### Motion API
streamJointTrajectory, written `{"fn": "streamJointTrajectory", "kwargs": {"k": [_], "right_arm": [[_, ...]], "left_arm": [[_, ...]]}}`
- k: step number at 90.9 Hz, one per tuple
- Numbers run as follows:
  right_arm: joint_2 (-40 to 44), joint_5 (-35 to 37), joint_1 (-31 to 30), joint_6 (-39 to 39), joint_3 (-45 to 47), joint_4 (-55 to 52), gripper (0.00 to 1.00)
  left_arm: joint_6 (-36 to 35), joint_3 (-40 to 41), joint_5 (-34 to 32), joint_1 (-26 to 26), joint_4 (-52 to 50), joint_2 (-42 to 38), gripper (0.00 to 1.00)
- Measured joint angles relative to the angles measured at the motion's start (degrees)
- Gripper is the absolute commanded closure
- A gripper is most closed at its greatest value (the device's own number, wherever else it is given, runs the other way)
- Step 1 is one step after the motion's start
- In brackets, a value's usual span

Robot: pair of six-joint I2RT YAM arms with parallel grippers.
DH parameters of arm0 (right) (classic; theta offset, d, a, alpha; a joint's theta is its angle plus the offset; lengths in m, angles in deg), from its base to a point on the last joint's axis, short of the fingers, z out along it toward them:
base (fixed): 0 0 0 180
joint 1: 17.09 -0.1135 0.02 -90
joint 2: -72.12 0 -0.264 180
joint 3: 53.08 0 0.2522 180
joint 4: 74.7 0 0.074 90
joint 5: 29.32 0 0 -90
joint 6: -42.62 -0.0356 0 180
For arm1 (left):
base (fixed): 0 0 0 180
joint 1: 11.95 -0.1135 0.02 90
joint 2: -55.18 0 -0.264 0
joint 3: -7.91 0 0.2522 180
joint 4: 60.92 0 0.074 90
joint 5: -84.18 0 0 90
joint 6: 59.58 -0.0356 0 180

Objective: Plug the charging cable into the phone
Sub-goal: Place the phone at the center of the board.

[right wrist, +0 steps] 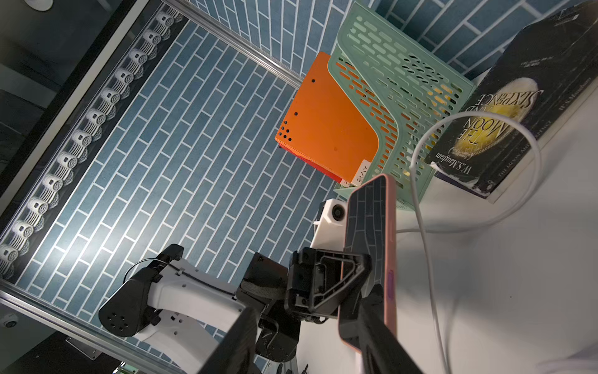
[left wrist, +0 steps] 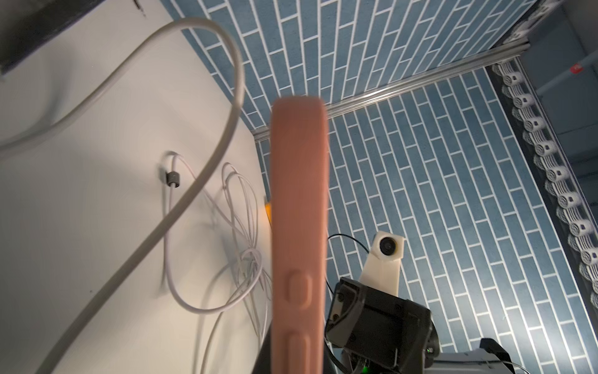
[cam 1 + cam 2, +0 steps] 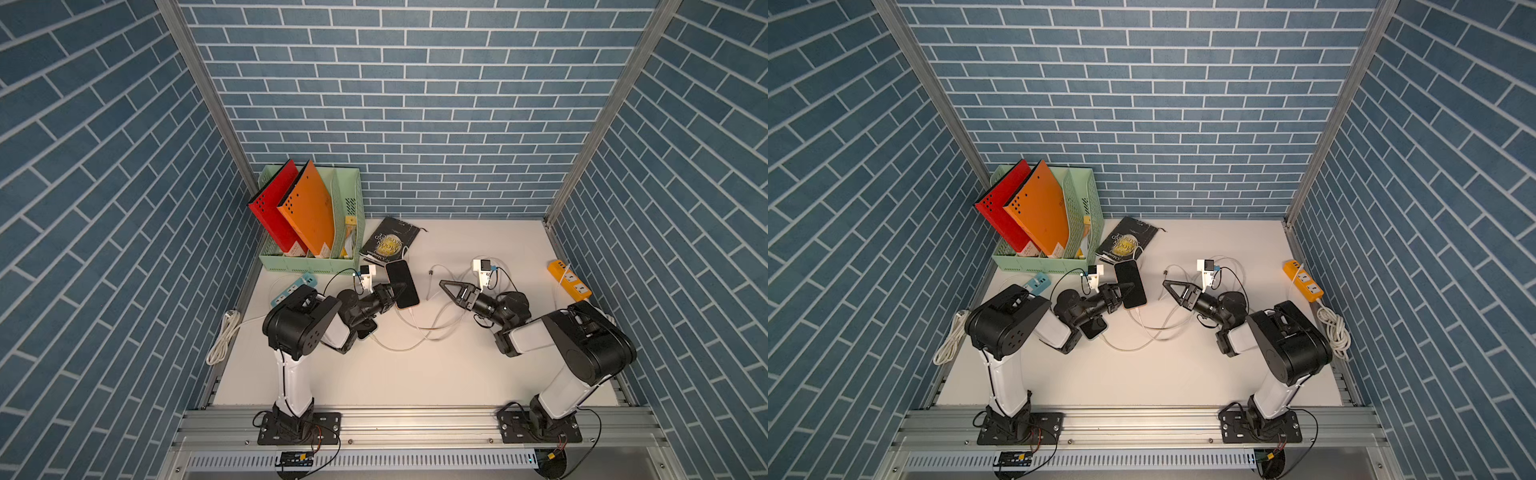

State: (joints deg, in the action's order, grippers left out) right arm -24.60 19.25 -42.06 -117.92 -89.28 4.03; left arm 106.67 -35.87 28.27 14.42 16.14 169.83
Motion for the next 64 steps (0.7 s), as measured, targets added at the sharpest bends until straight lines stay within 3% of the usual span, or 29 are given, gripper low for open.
{"fn": "streamJointTrajectory", "kwargs": {"k": [9, 34, 64], "right_arm": [[0.0, -0.4, 0.3, 0.0, 0.1, 0.0, 0.47], [0.0, -0.4, 0.6, 0.0, 1.2, 0.0, 0.46], [0.0, -0.4, 0.6, 0.0, 1.5, 0.0, 0.46]], "left_arm": [[1.1, -0.7, -1.1, 0.0, -0.2, 3.7, 0.98], [2.8, -0.7, -2.3, 0.0, 0.1, 5.4, 0.67], [1.5, -0.6, -3.6, -0.1, 0.0, 4.4, 0.47]]}}
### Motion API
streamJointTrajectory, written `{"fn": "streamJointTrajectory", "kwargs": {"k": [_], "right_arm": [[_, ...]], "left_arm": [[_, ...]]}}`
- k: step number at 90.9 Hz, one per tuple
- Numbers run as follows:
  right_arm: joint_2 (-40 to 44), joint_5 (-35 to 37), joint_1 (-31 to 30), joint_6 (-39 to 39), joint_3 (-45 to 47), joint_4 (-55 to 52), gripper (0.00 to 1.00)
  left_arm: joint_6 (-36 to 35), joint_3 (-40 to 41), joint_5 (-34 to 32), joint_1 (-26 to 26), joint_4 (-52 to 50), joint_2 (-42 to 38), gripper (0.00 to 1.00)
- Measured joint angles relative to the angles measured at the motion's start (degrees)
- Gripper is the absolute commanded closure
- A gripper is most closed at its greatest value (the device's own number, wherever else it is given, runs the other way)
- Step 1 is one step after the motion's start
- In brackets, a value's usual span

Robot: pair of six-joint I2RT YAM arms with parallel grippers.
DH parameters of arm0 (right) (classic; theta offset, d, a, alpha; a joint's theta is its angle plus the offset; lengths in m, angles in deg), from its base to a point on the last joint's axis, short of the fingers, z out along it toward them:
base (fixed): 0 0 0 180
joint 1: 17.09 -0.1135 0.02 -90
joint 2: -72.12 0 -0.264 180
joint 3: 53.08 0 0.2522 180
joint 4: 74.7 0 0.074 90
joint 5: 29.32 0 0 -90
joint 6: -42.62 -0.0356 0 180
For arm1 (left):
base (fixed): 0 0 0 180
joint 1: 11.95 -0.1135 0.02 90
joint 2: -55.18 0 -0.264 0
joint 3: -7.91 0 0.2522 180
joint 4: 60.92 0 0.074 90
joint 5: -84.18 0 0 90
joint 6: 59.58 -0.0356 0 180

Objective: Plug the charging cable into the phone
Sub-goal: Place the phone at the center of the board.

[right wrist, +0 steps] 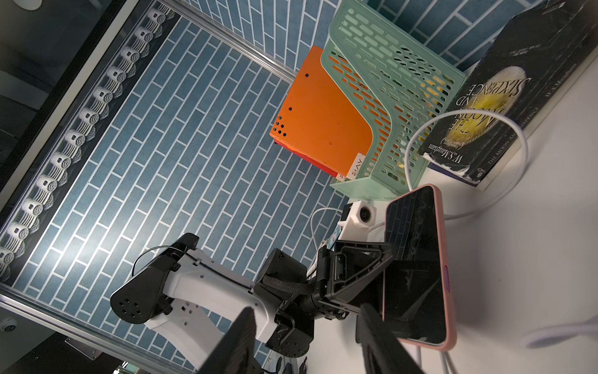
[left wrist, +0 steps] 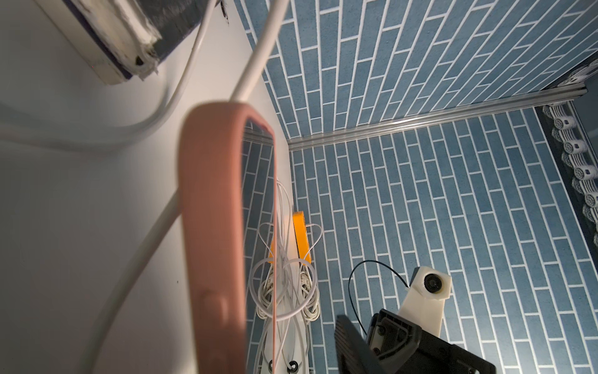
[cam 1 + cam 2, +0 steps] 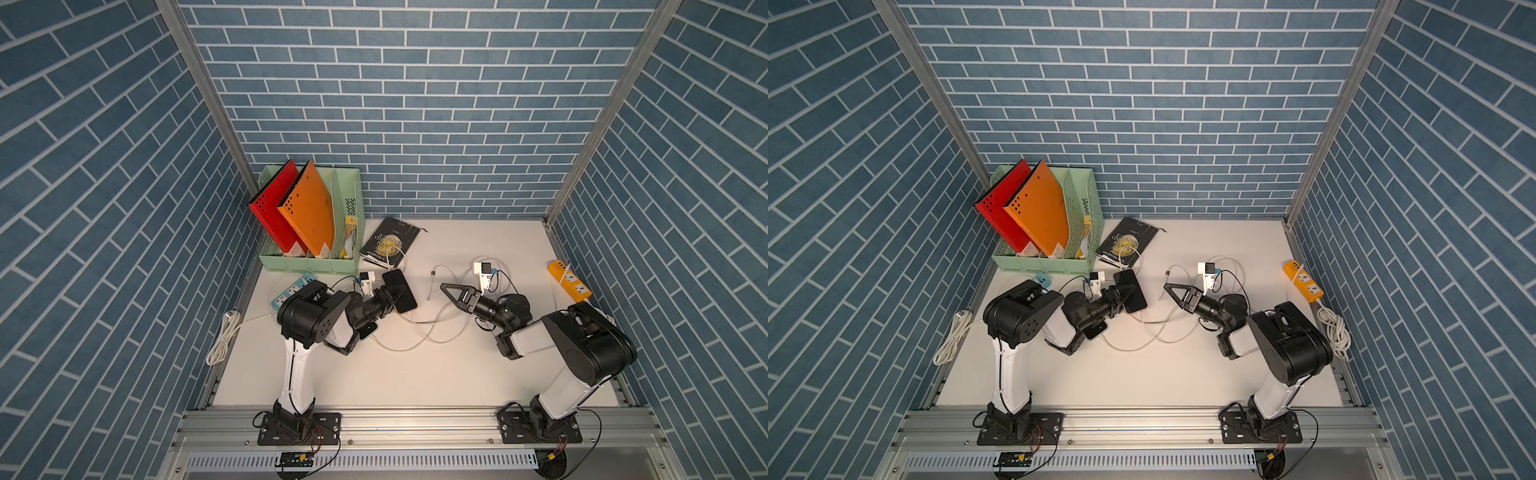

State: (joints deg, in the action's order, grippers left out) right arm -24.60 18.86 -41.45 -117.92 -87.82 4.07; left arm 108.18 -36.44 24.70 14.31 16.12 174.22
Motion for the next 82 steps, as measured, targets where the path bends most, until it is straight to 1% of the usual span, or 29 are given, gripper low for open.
{"fn": "streamJointTrajectory", "kwargs": {"k": [21, 30, 55, 71, 82], "right_arm": [[0.0, 0.0, 0.0, 0.0, 0.2, 0.0, 0.46], [0.0, 0.0, 0.0, 0.0, 0.3, 0.0, 0.46], [0.0, 0.1, 0.0, 0.0, 0.9, 0.0, 0.46], [0.0, 0.0, 0.0, 0.0, 1.0, 0.0, 0.46], [0.0, 0.1, 0.0, 0.0, 1.3, 0.0, 0.46]], "left_arm": [[-4.7, 0.5, -1.9, 0.0, -7.1, -7.5, 0.44], [-6.5, 0.4, -2.6, 0.0, -10.9, -9.1, 0.44], [-13.3, -0.2, -6.6, 0.0, -27.7, -12.8, 0.43], [-16.5, -1.6, -9.2, 0.0, -34.4, -14.6, 0.39], [-18.7, -2.6, -11.7, 0.2, -40.1, -16.4, 0.34]]}}
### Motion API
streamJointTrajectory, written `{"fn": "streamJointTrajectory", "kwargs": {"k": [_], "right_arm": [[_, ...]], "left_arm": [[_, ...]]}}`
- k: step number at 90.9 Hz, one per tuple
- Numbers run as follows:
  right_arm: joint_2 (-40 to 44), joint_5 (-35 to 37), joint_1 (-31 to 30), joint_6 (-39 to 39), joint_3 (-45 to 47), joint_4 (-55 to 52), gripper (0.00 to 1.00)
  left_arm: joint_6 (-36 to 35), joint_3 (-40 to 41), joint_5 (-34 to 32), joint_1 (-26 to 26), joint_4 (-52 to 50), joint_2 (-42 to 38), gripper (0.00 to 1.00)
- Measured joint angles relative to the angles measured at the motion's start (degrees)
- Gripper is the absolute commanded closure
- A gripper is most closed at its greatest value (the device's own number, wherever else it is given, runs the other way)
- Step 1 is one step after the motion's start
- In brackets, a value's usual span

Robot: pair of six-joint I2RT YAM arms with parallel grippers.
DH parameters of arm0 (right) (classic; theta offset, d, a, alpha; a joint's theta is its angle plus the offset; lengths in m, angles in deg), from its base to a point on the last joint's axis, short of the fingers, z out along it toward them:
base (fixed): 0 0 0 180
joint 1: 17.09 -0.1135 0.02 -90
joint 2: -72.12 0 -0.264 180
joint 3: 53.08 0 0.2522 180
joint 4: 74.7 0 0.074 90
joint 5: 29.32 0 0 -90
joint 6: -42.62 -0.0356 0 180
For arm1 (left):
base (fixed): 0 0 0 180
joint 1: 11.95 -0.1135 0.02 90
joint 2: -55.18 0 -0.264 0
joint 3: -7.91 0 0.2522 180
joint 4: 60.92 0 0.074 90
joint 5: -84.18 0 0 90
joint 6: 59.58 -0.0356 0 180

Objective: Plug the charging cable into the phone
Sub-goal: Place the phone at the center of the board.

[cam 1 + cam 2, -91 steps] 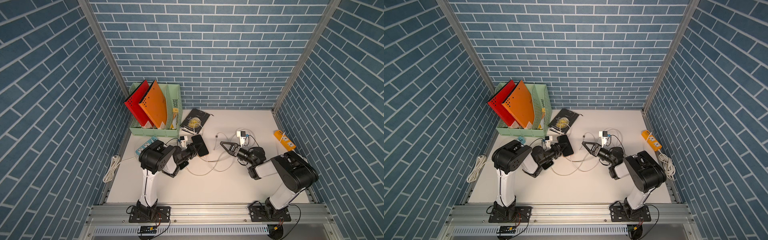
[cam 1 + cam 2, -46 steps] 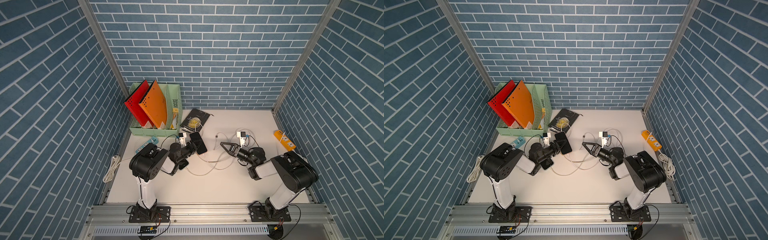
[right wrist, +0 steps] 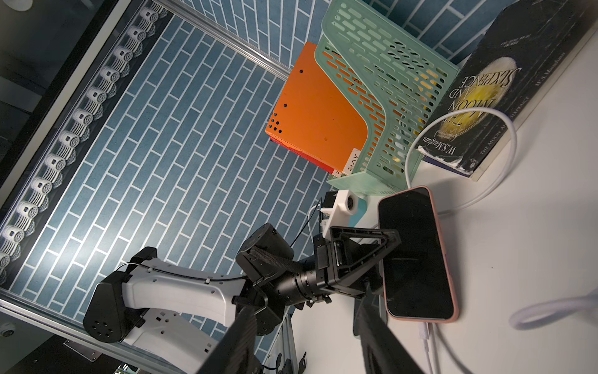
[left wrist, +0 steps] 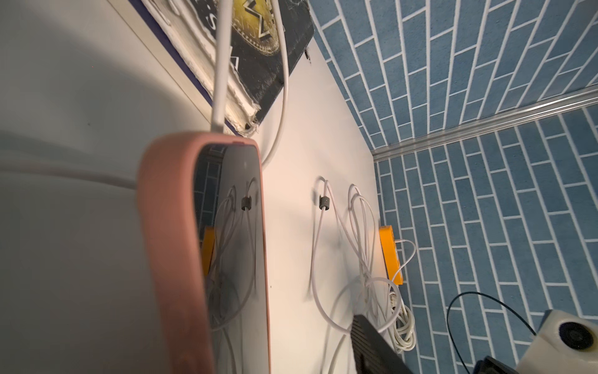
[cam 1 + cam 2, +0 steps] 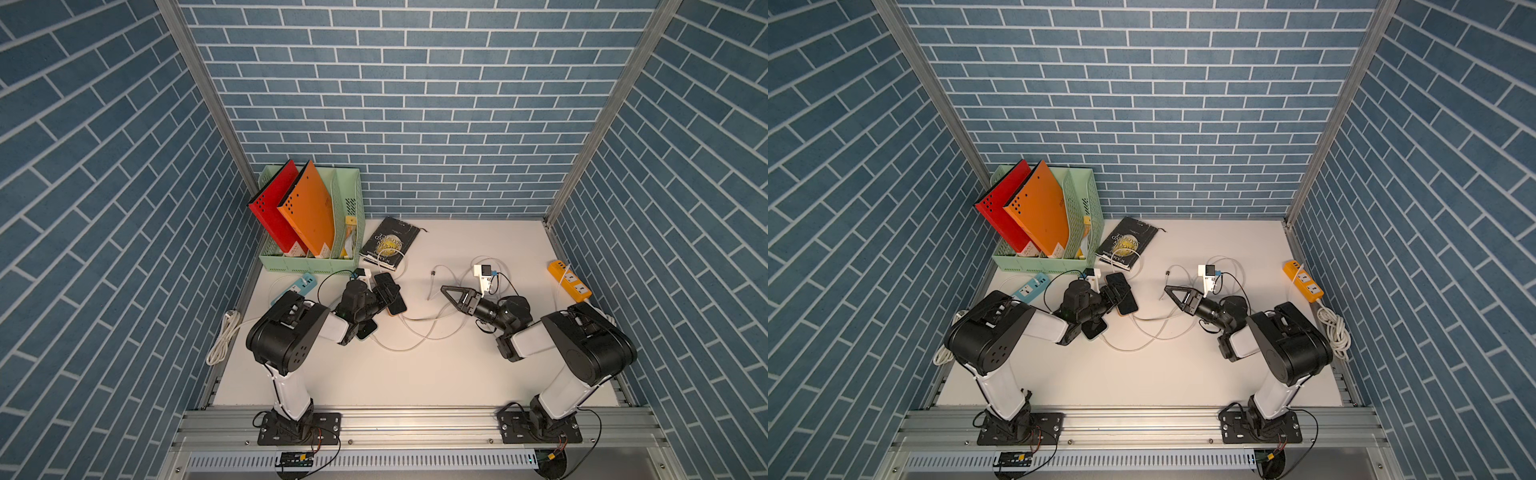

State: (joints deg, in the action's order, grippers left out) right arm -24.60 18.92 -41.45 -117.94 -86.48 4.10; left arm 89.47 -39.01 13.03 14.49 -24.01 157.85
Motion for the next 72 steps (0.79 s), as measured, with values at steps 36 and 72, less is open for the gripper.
{"fn": "streamJointTrajectory", "kwargs": {"k": [36, 72], "right_arm": [[-1.0, -0.5, 0.0, -0.1, 0.1, 0.0, 0.48], [20.0, 10.8, -0.3, 24.1, -3.7, -36.8, 0.43]], "left_arm": [[-8.5, -4.8, -14.0, 2.9, -21.4, -9.7, 0.15], [-15.8, -2.9, -34.5, 3.9, -36.7, -29.8, 0.08]]}}
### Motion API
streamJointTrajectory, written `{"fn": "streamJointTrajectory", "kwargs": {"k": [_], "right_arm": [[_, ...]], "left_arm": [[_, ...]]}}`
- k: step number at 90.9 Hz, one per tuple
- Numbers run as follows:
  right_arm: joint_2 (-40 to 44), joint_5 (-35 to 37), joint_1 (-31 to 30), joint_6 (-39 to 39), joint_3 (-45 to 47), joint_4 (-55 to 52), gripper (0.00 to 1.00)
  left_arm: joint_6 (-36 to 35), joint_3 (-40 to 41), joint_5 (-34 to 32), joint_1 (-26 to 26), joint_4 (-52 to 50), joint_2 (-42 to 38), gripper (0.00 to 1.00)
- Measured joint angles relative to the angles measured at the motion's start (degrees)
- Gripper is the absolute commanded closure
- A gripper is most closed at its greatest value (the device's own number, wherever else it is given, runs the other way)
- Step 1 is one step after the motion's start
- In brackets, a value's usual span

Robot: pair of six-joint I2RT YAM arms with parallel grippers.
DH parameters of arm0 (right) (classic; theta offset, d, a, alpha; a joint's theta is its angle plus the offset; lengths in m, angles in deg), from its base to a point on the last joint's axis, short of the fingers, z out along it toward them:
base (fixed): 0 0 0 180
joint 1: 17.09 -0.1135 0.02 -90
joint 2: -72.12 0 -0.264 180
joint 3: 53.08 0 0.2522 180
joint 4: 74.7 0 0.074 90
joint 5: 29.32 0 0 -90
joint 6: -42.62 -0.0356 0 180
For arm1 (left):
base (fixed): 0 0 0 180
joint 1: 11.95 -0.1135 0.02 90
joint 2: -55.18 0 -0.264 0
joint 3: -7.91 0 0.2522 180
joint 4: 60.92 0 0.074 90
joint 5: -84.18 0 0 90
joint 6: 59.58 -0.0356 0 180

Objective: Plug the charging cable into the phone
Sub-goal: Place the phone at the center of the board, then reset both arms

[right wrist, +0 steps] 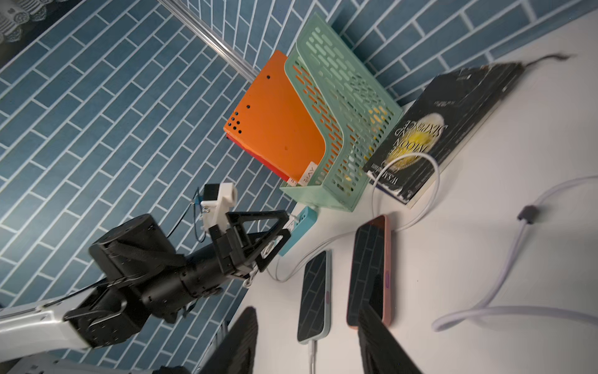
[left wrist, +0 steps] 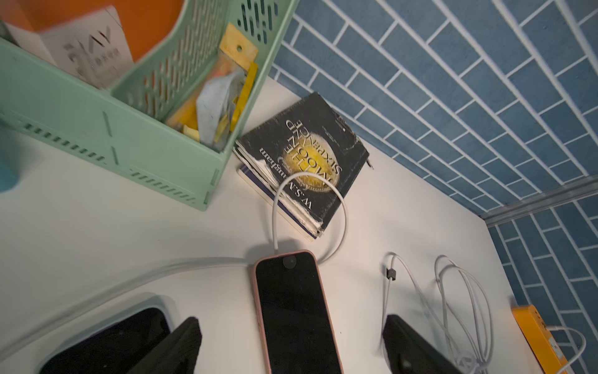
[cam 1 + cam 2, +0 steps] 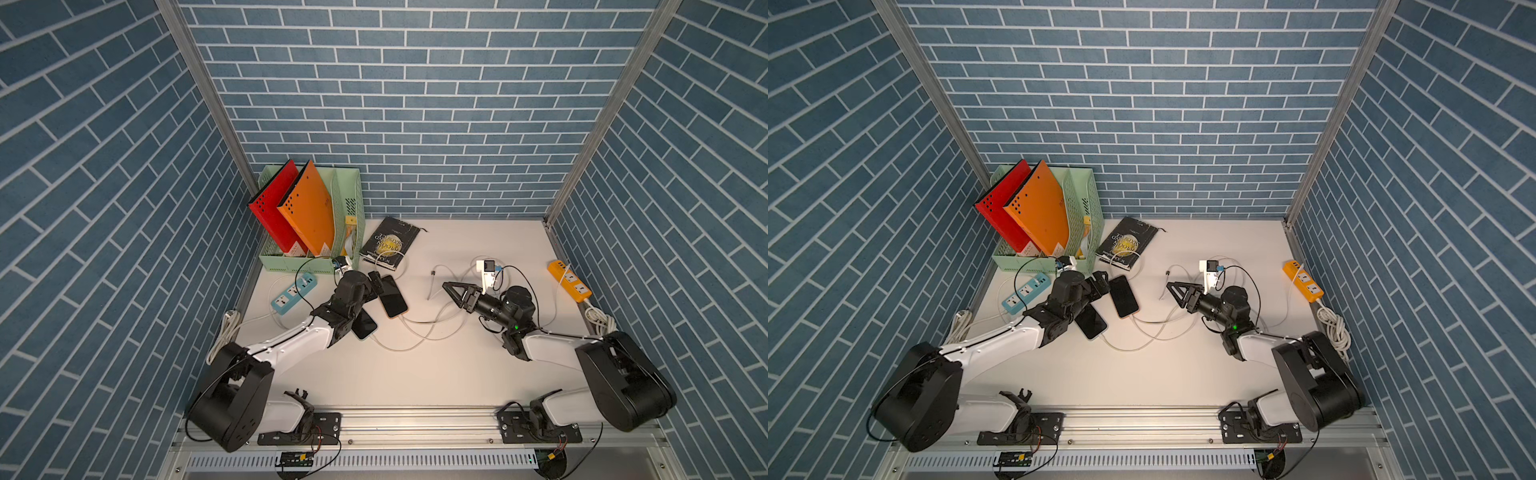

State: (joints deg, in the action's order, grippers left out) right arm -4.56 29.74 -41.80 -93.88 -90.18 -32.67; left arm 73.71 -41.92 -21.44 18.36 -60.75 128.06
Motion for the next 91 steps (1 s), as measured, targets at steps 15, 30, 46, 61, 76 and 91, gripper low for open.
{"fn": "streamJointTrajectory", "kwargs": {"k": [15, 30, 46, 61, 76, 91], "right_arm": [[14.2, 18.7, 0.0, 14.1, -1.0, -18.1, 0.37], [24.1, 38.6, 0.0, 27.3, 3.1, -22.4, 0.31], [24.3, 54.9, 0.6, 39.6, 14.5, -13.7, 0.07], [11.0, 62.1, 4.6, 45.9, 21.0, 4.2, 0.01], [-3.1, 63.8, 9.2, 48.9, 22.4, 23.0, 0.01], [-6.7, 61.4, 13.6, 49.3, 22.3, 30.0, 0.01]], "left_arm": [[-6.2, 9.1, -12.4, 0.1, -0.3, -18.4, 0.03], [-17.7, 19.6, -24.0, 0.1, 5.0, -34.4, 0.01], [-37.9, 34.0, -28.5, 0.1, 22.0, -38.4, 0.0], [-48.6, 35.8, -28.7, -3.7, 40.6, -29.7, 0.0], [-49.8, 35.8, -22.7, -12.2, 54.5, -13.8, 0.0], [-52.9, 32.8, -22.1, -15.0, 62.4, 6.0, 0.0]]}}
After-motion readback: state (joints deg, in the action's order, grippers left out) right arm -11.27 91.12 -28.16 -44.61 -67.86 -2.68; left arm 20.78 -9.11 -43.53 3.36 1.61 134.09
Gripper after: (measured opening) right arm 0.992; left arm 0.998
